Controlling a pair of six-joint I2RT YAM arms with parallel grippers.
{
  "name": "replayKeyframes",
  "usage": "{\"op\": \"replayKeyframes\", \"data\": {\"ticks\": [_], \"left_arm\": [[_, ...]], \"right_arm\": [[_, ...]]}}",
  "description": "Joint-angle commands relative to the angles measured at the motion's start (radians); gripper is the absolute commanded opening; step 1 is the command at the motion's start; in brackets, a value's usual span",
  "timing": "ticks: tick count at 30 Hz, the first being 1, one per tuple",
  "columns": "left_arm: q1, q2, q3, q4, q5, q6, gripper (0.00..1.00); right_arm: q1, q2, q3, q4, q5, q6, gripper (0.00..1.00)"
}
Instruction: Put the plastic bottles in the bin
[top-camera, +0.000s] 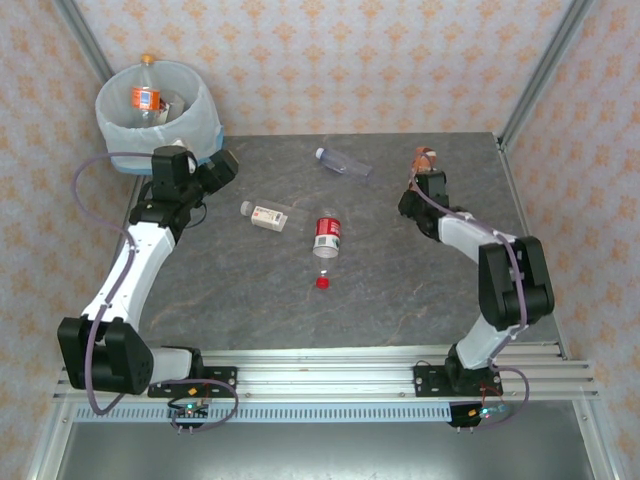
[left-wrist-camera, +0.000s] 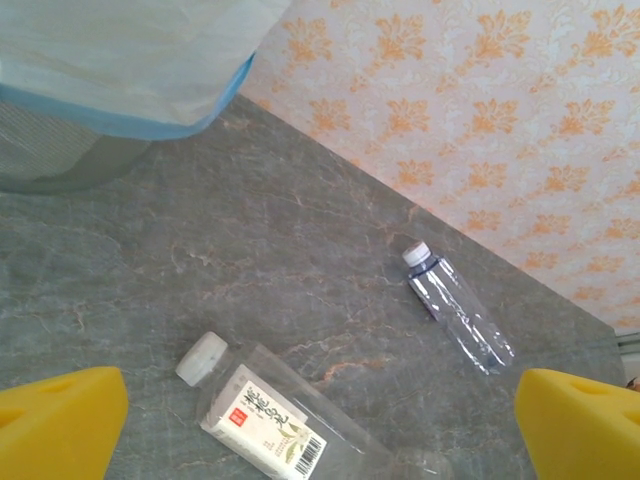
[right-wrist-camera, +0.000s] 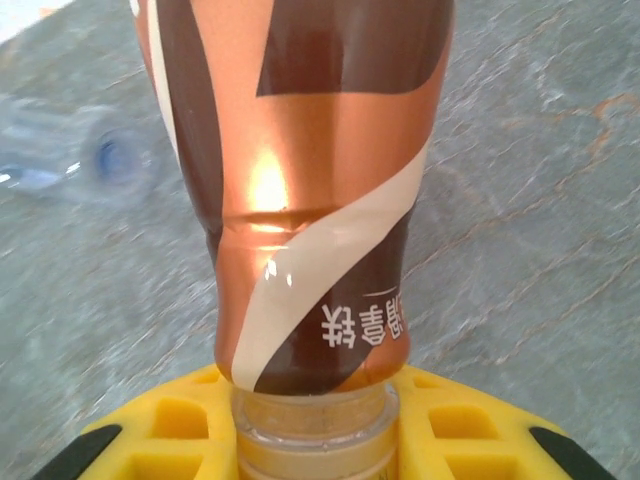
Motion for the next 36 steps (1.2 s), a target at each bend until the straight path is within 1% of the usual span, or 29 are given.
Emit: {"op": "replayKeyframes", "data": {"ticks": [1, 4, 7, 11, 14, 17, 20, 23, 25, 28, 31, 33, 36], "left_arm": [[-0.018, 0.028, 0.020, 0.022, 0.028, -0.028, 1.00], [-0.049, 0.051, 0.039, 0.016, 0.009, -0.030, 1.00], [-0.086, 0.072, 0.049, 0.039, 0.019, -0.025, 1.00], [-0.144, 0.111, 0.073, 0.075, 0.048, -0.014, 1.00], [-0.177, 0.139, 0.078, 0.133, 0.107, -0.025, 1.00], [-0.204, 0.161, 0.067, 0.218, 0.174, -0.049, 1.00], [-0.242, 0.186, 0.071, 0.278, 0.244, -0.050, 1.00], [-0.287, 0.209, 0.096, 0.305, 0.310, -0.021, 1.00], [-0.318, 0.224, 0.133, 0.280, 0.333, 0.018, 1.00], [-0.355, 0.244, 0.190, 0.226, 0.317, 0.075, 1.00], [-0.367, 0.274, 0.221, 0.240, 0.334, 0.059, 1.00], [-0.369, 0.298, 0.241, 0.243, 0.343, 0.026, 1.00], [-0.373, 0.328, 0.278, 0.208, 0.301, 0.019, 1.00]], "right_arm": [[0.001, -0.099, -0.088, 0.155, -0.102, -0.003, 0.00], [0.017, -0.173, -0.151, 0.205, -0.135, -0.022, 0.00], [0.037, -0.231, -0.185, 0.224, -0.184, -0.040, 0.00], [0.089, -0.272, -0.219, 0.267, -0.190, -0.050, 0.00], [0.123, -0.274, -0.217, 0.275, -0.170, -0.011, 0.00], [0.152, -0.268, -0.214, 0.298, -0.205, 0.024, 0.00], [0.196, -0.258, -0.207, 0.319, -0.242, 0.021, 0.00], [0.235, -0.232, -0.180, 0.321, -0.299, 0.041, 0.00], [0.255, -0.211, -0.158, 0.318, -0.330, 0.059, 0.00], [0.279, -0.186, -0.126, 0.312, -0.396, 0.065, 0.00], [0.295, -0.182, -0.114, 0.334, -0.452, 0.059, 0.00], [0.304, -0.185, -0.107, 0.343, -0.488, 0.054, 0.00], [0.318, -0.186, -0.100, 0.343, -0.519, 0.048, 0.00]]}}
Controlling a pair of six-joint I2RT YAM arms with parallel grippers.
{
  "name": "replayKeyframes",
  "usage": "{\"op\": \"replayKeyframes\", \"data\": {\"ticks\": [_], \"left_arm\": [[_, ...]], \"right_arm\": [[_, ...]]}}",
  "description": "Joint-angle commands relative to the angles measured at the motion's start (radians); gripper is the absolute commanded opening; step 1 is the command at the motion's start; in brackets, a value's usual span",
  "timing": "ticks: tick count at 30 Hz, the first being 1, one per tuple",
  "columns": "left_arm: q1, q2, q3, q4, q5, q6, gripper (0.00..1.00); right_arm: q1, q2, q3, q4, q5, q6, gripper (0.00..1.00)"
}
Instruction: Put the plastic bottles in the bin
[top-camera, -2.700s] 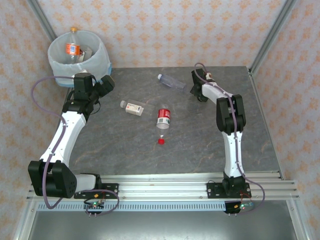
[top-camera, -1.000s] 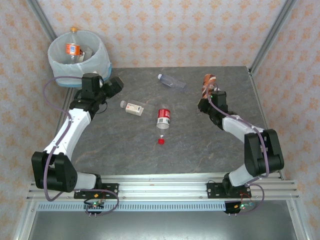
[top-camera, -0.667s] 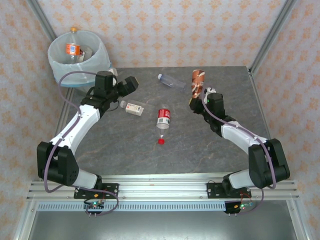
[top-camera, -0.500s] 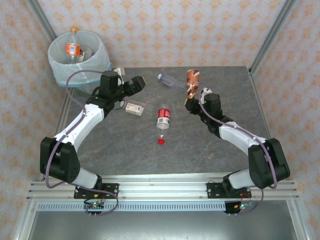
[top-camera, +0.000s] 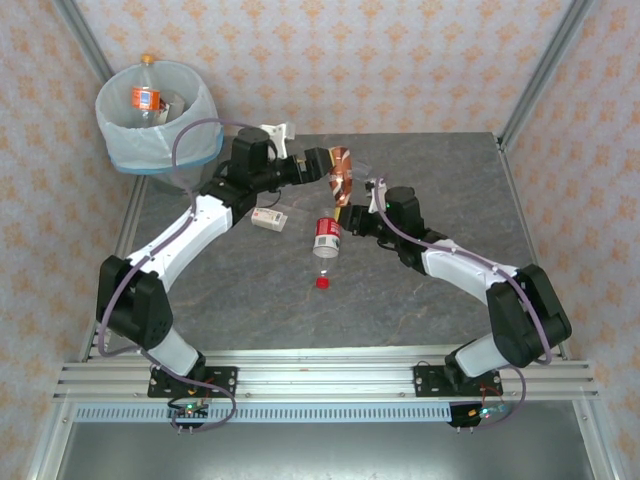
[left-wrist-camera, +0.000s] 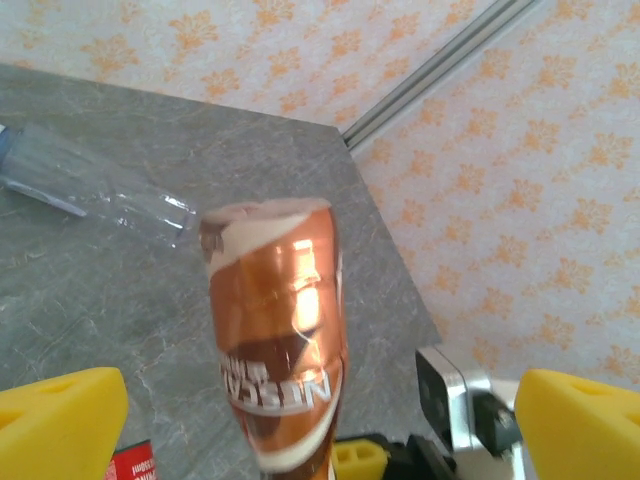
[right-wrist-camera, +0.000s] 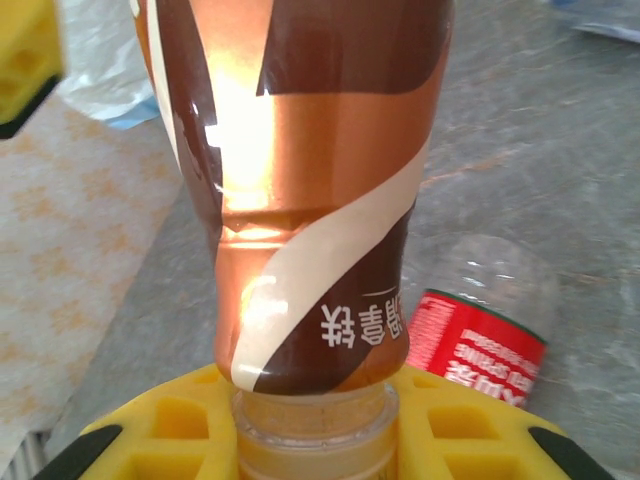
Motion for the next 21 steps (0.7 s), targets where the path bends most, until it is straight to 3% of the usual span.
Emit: {"op": "replayKeyframes", "data": {"ticks": [1, 17, 21], "left_arm": [[-0.002, 0.034, 0.042, -0.013, -0.018, -0.005, 1.00], [-0.030, 0.077, 0.053, 0.043, 0.095, 0.010, 0.99], [-0.030, 0.070, 0.043, 0.057, 0.093, 0.008, 0.89]], "right_arm": [[0.013, -0.005, 0.039, 0.055, -0.086, 0.000, 0.00], [0.057, -0.007, 0.044, 0.170, -0.174, 0.010, 0.00], [0.056, -0.009, 0.047, 0.182, -0.175, 0.011, 0.00]]}}
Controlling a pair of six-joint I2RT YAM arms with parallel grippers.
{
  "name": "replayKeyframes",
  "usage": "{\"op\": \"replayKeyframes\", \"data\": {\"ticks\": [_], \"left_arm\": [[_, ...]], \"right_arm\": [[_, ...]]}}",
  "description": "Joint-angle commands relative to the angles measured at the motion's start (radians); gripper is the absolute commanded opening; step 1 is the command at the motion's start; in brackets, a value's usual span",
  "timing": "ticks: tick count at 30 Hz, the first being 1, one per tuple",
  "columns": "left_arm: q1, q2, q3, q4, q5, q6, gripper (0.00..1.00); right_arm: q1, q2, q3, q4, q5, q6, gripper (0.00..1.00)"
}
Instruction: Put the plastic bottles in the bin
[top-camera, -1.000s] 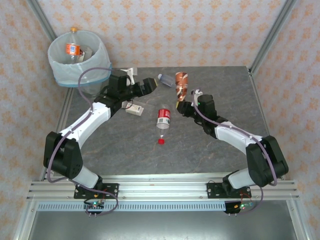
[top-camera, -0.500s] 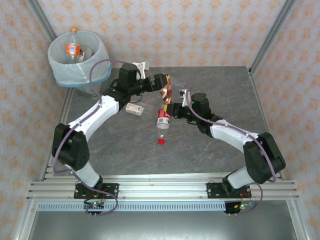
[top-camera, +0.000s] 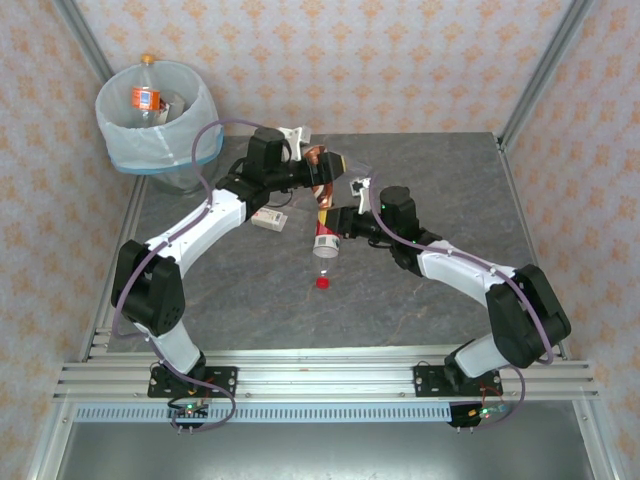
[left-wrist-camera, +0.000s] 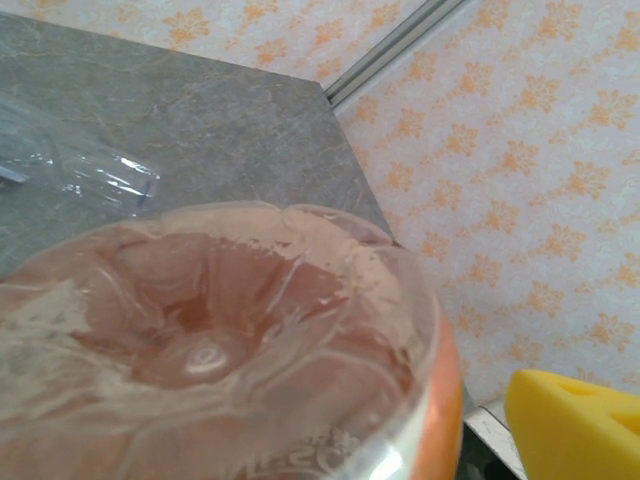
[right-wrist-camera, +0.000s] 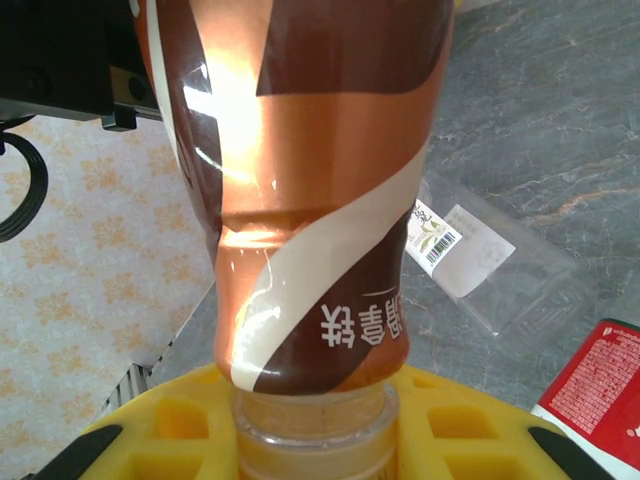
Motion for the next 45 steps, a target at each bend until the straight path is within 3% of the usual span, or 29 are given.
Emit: {"op": "replayKeyframes", "data": {"ticks": [1, 6, 12, 18, 32, 37, 45], "left_arm": [[-0.002, -0.029, -0.004, 0.044, 0.020, 0.014, 0.86], [-0.002, -0.032, -0.005, 0.042, 0.016, 0.014, 0.72], [-0.002, -0.039, -0.013, 0.041, -0.003, 0.004, 0.69], [-0.002, -0.041, -0.013, 0.033, -0.040, 0.002, 0.60], [-0.001, -0.050, 0.011, -0.051, -0.123, 0.029, 0.54], [-0.001, -0.051, 0.010, -0.057, -0.154, 0.024, 0.53], [0.003, -0.055, 0.006, -0.064, -0.195, 0.024, 0.54]], "right_arm": [[0.007, -0.009, 0.036, 0.073, -0.025, 0.004, 0.00], [0.007, -0.008, 0.033, 0.072, -0.023, 0.008, 0.00], [0.007, -0.009, 0.025, 0.070, -0.005, 0.012, 0.00], [0.008, -0.007, 0.039, 0.037, -0.014, 0.000, 0.04], [0.008, -0.022, 0.070, -0.057, -0.006, -0.056, 0.47], [0.007, -0.052, 0.077, -0.127, 0.013, -0.114, 0.67], [0.007, -0.120, 0.080, -0.254, 0.069, -0.223, 0.80]]}}
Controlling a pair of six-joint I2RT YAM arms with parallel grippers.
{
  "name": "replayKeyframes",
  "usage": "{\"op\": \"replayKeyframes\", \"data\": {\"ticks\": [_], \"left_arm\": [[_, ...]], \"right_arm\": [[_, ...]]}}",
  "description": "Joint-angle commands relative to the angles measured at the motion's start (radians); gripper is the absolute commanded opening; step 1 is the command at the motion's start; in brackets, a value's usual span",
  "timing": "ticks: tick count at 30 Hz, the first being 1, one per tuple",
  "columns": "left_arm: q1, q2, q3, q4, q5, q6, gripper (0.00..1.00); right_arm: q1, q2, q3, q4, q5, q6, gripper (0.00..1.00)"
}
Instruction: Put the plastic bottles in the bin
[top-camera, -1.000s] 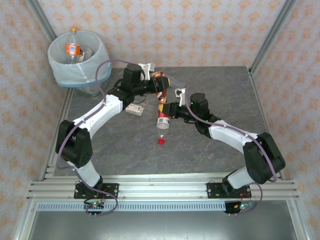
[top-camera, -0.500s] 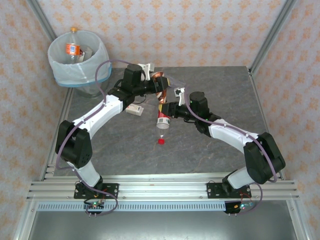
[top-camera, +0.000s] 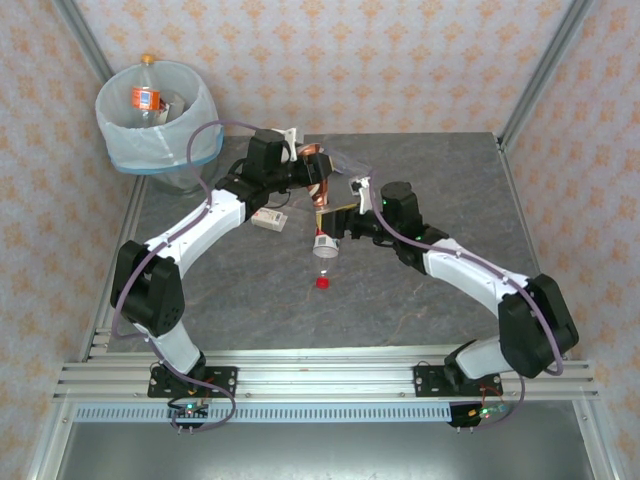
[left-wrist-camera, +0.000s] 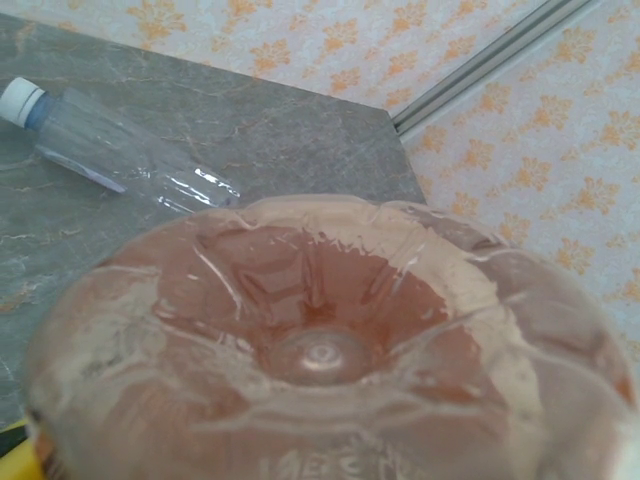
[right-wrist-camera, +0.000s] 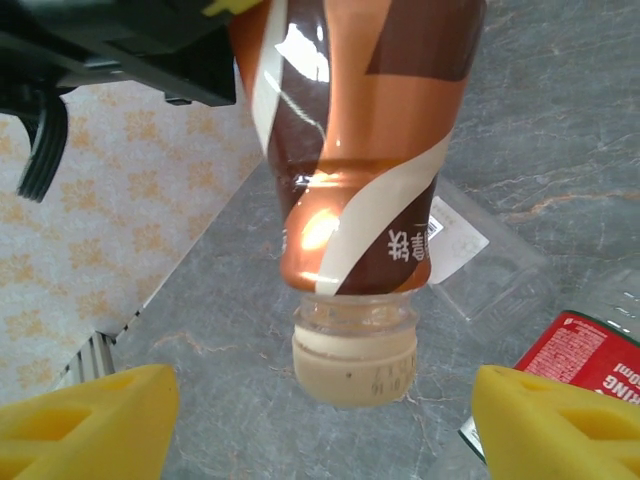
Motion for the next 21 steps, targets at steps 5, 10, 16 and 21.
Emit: {"op": "replayKeyframes", "data": {"ticks": [5, 10, 16, 21], "left_arm": [[0.013, -0.058, 0.003, -0.022, -0.065, 0.017, 0.53], [0.027, -0.073, -0.004, -0.053, -0.123, 0.022, 0.52], [0.041, -0.116, -0.029, -0.099, -0.246, 0.034, 0.52], [0.053, -0.154, -0.036, -0.162, -0.362, 0.083, 0.51]], "right_arm": [[0.005, -0.100, -0.010, -0.027, 0.147, -0.090, 0.99], [0.005, -0.152, -0.070, 0.027, 0.347, -0.076, 0.99], [0.005, -0.141, -0.113, 0.016, 0.675, -0.024, 0.99], [-0.009, -0.120, -0.138, 0.008, 0.789, 0.056, 0.99]]}}
